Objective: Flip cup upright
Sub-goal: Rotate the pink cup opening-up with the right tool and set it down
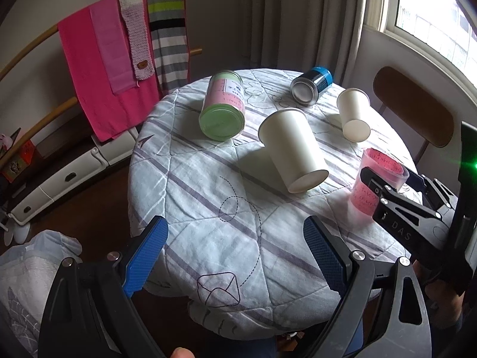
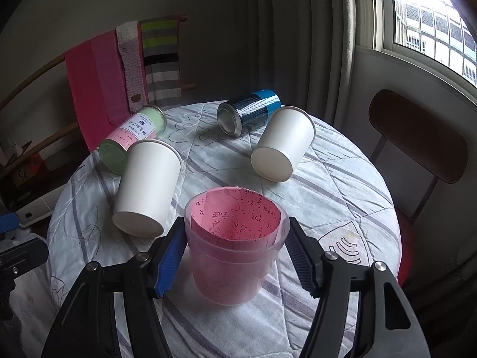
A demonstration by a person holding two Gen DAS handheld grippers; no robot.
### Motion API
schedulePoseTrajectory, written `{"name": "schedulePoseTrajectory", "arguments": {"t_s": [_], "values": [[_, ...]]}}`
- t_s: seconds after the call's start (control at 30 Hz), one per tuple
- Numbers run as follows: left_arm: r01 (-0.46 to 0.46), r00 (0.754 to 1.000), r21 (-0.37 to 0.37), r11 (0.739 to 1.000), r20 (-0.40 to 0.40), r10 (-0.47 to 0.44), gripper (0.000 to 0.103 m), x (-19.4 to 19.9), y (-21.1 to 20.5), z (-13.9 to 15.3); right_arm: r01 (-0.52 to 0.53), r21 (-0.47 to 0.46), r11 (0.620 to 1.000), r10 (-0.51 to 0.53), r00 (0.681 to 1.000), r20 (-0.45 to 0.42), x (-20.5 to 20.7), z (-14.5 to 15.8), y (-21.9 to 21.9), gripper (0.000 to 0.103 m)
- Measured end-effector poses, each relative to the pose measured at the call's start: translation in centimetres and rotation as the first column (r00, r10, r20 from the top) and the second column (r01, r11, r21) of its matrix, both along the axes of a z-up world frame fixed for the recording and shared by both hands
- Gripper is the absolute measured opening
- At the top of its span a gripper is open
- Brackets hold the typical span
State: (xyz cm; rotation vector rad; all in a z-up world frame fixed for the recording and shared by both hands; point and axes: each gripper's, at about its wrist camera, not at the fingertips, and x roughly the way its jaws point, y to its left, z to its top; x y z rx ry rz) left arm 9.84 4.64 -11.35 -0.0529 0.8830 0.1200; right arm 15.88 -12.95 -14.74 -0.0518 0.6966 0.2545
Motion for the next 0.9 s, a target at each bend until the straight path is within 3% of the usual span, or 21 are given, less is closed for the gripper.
{"name": "schedulePoseTrajectory", "arguments": {"t_s": [0.43, 0.73, 0.9], "values": [[-0.015, 1.000, 0.001, 1.000, 0.014, 0.015, 0.094, -1.1, 0.1, 0.6, -0.024, -0.022, 0.999, 0.026, 0.996, 0.086, -2.6, -0.6, 0.1, 0.067], [-0.008, 1.000, 0.004, 1.000, 0.013, 0.008, 0.094, -1.2, -0.4, 0.7, -0.047, -0.036, 0.998, 0.050, 0.995, 0.090, -3.3, -1.4, 0.1, 0.075], [0.010, 1.000, 0.000, 1.000, 0.013, -0.010, 0.094, -1.3, -1.2, 0.9, -0.065, -0.016, 0.998, 0.066, 0.997, 0.047, -3.7, -0.4, -0.8, 0.079]]}}
